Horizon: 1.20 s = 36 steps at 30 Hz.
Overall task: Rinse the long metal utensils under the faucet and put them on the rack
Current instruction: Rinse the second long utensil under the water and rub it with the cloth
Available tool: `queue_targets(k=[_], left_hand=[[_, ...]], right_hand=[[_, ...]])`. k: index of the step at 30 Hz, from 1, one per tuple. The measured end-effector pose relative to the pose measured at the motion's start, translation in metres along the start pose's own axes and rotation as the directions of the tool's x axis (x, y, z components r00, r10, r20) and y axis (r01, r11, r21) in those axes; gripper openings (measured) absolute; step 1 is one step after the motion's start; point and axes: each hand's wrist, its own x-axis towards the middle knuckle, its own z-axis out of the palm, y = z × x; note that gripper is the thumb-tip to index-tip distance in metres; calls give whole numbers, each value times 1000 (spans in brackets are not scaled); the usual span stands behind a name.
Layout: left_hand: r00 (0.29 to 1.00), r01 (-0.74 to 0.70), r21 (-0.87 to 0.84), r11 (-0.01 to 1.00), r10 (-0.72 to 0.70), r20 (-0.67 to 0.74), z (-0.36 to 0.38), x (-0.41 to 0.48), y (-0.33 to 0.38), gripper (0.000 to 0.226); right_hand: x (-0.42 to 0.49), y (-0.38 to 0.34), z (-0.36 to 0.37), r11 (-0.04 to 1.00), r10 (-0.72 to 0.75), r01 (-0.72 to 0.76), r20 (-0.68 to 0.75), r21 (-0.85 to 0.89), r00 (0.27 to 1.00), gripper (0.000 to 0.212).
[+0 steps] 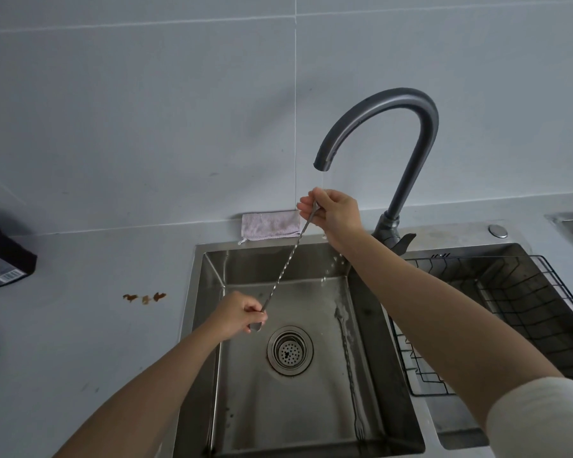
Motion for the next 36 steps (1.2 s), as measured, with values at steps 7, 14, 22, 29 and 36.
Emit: queue_targets(k=[7, 14, 22, 29, 36], left_hand=[[995, -47, 34, 998, 50, -85, 1, 3, 0, 26], [965, -41, 239, 970, 100, -241, 1, 3, 1, 20], [944, -80, 230, 970, 148, -296, -4, 7, 0, 42], [938, -73, 209, 975, 139, -318, -1, 8, 2, 42], [934, -110, 141, 984, 151, -324, -7, 12, 13, 39]], right_hand=[[-3, -4, 3, 999, 39, -39, -85, 4, 996, 23], [2, -8, 12, 986, 105, -118, -112, -117, 988, 32], [-1, -15, 9, 994, 72, -75, -33, -82, 997, 32], [0, -17, 2, 991, -31, 35, 31, -129, 999, 13], [0, -16, 5, 990, -20, 31, 78, -141, 997, 25]])
